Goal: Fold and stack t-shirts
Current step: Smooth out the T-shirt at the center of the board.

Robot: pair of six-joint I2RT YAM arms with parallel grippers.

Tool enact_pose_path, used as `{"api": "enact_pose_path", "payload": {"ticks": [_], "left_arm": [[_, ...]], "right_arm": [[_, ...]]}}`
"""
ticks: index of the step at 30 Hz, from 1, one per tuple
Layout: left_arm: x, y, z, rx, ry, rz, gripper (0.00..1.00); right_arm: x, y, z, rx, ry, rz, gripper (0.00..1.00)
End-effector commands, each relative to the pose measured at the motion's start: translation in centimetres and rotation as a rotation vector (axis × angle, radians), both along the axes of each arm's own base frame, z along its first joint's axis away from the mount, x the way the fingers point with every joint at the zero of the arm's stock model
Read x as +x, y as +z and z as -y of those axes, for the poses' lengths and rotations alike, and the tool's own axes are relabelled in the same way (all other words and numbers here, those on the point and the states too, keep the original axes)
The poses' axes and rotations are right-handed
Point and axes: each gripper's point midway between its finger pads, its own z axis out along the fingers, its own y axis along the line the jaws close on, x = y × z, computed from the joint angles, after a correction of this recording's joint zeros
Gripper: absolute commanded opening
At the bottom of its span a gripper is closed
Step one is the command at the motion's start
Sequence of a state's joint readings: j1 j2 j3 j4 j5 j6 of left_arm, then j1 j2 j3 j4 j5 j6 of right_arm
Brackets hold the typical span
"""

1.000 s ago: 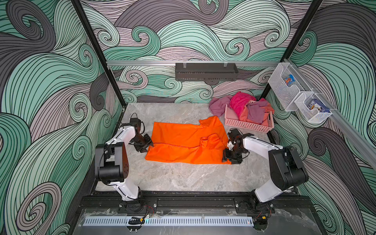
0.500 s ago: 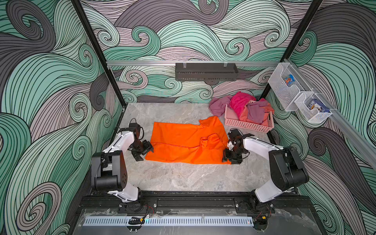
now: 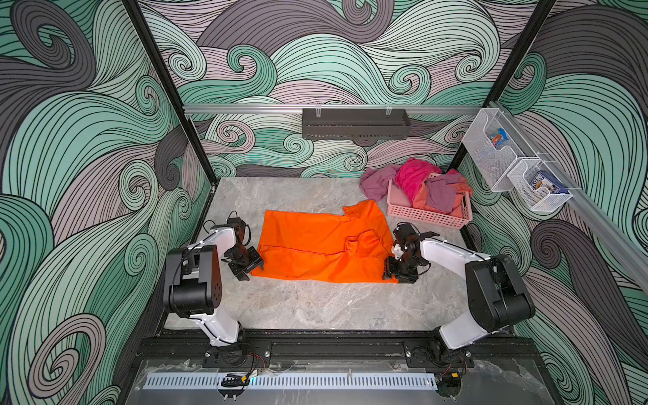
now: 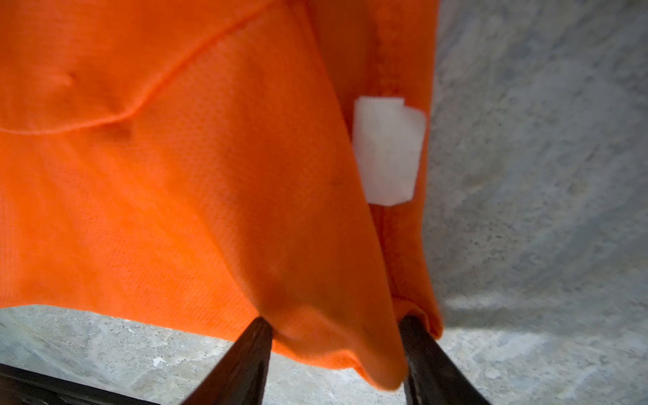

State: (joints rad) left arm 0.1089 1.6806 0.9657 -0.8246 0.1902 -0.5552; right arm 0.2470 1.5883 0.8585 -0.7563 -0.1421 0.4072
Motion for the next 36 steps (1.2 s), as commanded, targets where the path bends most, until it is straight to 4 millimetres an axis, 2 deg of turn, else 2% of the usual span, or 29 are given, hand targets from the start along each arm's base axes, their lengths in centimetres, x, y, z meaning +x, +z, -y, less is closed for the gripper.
{"api": "enact_pose_path", "payload": {"ticks": [1, 2, 5, 10, 13, 15, 17, 25, 32, 36], "left_arm": [[2.0, 0.2, -0.6, 0.02, 0.0, 0.045, 0.53], [2.0, 0.0, -0.5, 0.019, -0.001, 0.046, 0.46], [2.0, -0.4, -0.5, 0.014, -0.003, 0.037, 0.01], [2.2, -0.5, -0.2, -0.004, -0.005, 0.038, 0.0], [2.0, -0.2, -0.2, -0.005, -0.007, 0.028, 0.0], [2.0, 0.1, -0.3, -0.007, -0.009, 0.025, 0.0], [1.9, 0.5, -0.4, -0.003, -0.011, 0.021, 0.0], [1.0, 2.4, -2.1, 0.001, 0.043, -0.026, 0.0], [-0.3, 3.2, -3.4, -0.016, 0.088, -0.06, 0.0], [-0.9, 3.3, -3.6, -0.013, 0.089, -0.082, 0.0]], "right_arm": [[-1.2, -0.6, -0.3, 0.023, 0.008, -0.038, 0.61], [-1.2, -0.7, -0.3, 0.022, 0.006, -0.04, 0.61], [-1.2, -0.7, -0.2, 0.018, 0.007, -0.04, 0.61], [-1.1, -0.9, 0.2, -0.004, 0.007, -0.04, 0.57], [-0.8, -1.0, 0.4, -0.011, 0.01, -0.038, 0.34], [-0.5, -1.1, 0.4, -0.014, 0.01, -0.041, 0.11], [-0.5, -1.3, 0.4, -0.014, 0.01, -0.055, 0.0], [-2.1, -1.7, 2.1, -0.098, 0.022, -0.156, 0.0], [-1.8, -0.5, 2.2, -0.106, 0.016, -0.172, 0.0], [-2.2, -0.4, 2.4, -0.121, 0.013, -0.214, 0.0]]}}
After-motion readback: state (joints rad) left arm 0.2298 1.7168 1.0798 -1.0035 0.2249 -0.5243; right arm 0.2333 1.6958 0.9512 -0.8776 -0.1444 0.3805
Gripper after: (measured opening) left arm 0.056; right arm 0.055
